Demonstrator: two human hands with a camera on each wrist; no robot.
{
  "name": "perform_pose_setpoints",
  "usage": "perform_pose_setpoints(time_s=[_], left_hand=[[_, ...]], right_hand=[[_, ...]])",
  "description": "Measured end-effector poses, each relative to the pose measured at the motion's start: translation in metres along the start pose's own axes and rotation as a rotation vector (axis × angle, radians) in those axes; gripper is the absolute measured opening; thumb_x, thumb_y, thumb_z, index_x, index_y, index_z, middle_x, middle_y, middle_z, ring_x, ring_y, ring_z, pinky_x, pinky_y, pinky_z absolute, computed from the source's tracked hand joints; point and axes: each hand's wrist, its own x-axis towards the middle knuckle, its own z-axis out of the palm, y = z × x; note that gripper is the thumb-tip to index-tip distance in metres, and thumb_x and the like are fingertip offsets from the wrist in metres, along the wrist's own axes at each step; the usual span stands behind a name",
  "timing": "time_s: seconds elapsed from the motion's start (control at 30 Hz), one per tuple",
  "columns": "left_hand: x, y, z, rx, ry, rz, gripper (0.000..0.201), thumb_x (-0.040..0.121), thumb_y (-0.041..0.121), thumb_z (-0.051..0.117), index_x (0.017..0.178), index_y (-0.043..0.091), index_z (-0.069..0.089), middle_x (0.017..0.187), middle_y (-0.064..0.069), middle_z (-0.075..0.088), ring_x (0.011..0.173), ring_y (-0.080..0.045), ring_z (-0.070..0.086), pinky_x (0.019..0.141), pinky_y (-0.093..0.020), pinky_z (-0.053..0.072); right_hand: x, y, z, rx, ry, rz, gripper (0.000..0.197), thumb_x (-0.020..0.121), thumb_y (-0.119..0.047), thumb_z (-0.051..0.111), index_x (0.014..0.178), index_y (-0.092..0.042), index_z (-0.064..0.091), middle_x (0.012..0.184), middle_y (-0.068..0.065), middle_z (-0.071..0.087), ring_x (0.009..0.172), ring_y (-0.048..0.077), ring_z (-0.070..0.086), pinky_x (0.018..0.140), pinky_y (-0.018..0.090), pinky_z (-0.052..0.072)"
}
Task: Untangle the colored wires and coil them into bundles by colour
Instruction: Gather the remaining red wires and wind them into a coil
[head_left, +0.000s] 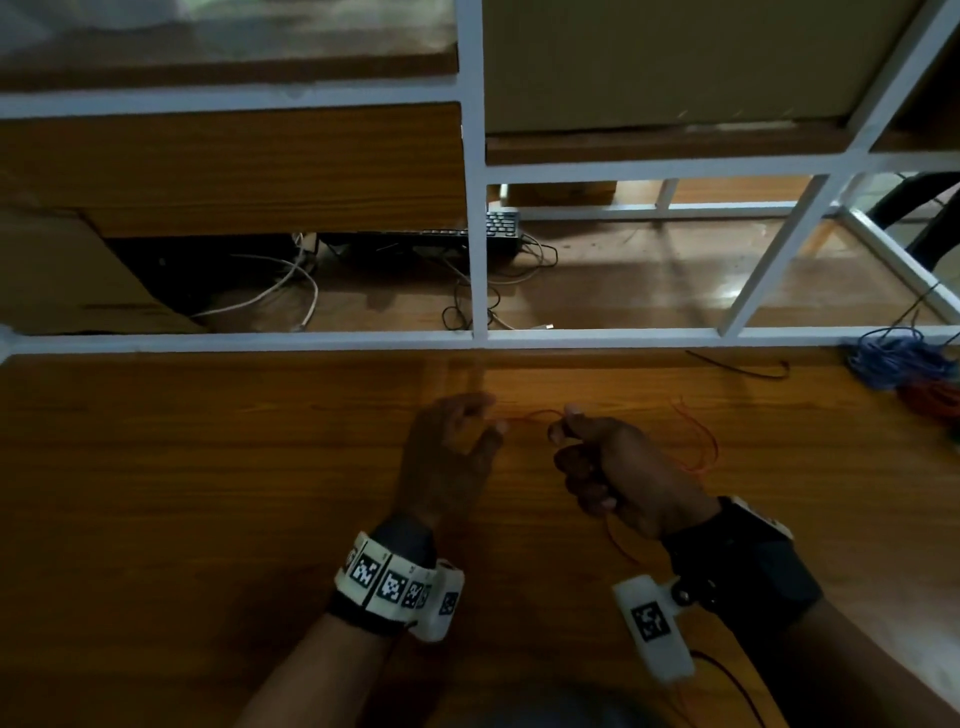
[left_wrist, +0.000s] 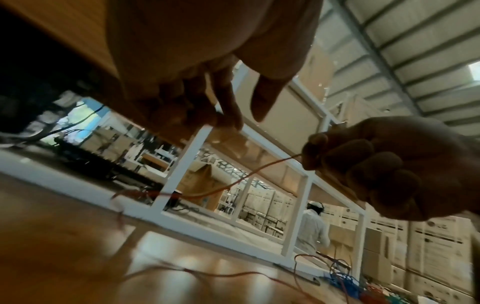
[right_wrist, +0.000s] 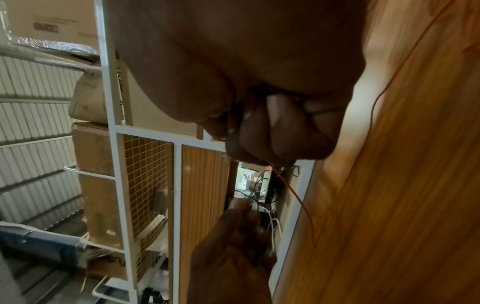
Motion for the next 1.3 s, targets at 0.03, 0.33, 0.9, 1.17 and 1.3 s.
perform_pose_setpoints(time_s=[0.03,0.33,0.9,1.17,1.3], left_hand=[[0.006,0.002,0.002,0.009,-0.107,0.038,0.033,0.092,0.050,0.059,0.123,0.042,0.056,0.132,0.014,0.054,0.116,-0.004,0.050,0.091,-0.030,0.044],[0.029,0.015,-0.014,-0.201,-0.068,0.025,0.017,0.098,0.028,0.056,0.098,0.025,0.073,0.073,0.012,0.061,0.059,0.007,0.054,0.054,-0.007,0.039],[0.023,0.019,0.012,-0.135,-0.243,0.113,0.028,0.099,0.010,0.054,0.086,0.032,0.065,0.075,0.011,0.063,0.068,-0.001,0.060,0.064,-0.021,0.048],[-0.008,0.017,0.010,-0.164,-0.325,0.007,0.016,0.096,0.041,0.057,0.088,0.037,0.071,0.083,0.011,0.069,0.073,0.000,0.062,0.064,-0.012,0.045],[-0.011,0.004,-0.012,-0.099,-0.277,-0.080,0.024,0.093,0.043,0.061,0.097,0.025,0.074,0.097,0.009,0.072,0.084,0.002,0.064,0.077,-0.021,0.050]], right_hand=[[0.002,-0.003,0.002,-0.004,-0.043,0.002,0.041,0.110,-0.047,0.036,0.096,-0.013,0.052,0.065,-0.002,0.021,0.049,0.015,0.014,0.044,0.027,0.015],[0.002,-0.019,-0.007,-0.093,-0.131,-0.140,0.038,0.107,-0.033,0.048,0.106,0.000,0.067,0.068,0.007,0.053,0.060,0.019,0.050,0.052,0.029,0.040],[0.011,-0.023,0.020,0.691,-0.470,-0.248,0.040,0.105,-0.025,0.041,0.102,-0.004,0.075,0.092,0.009,0.076,0.100,0.025,0.074,0.090,0.037,0.060],[0.033,-0.026,0.003,0.498,-0.062,-0.680,0.030,0.108,-0.014,0.041,0.133,-0.009,0.057,0.138,0.009,0.065,0.135,0.019,0.057,0.113,0.033,0.046],[0.038,-0.012,-0.016,-0.174,0.270,-0.846,0.025,0.108,-0.014,0.047,0.124,-0.013,0.067,0.131,0.001,0.070,0.135,0.013,0.055,0.116,0.042,0.040]])
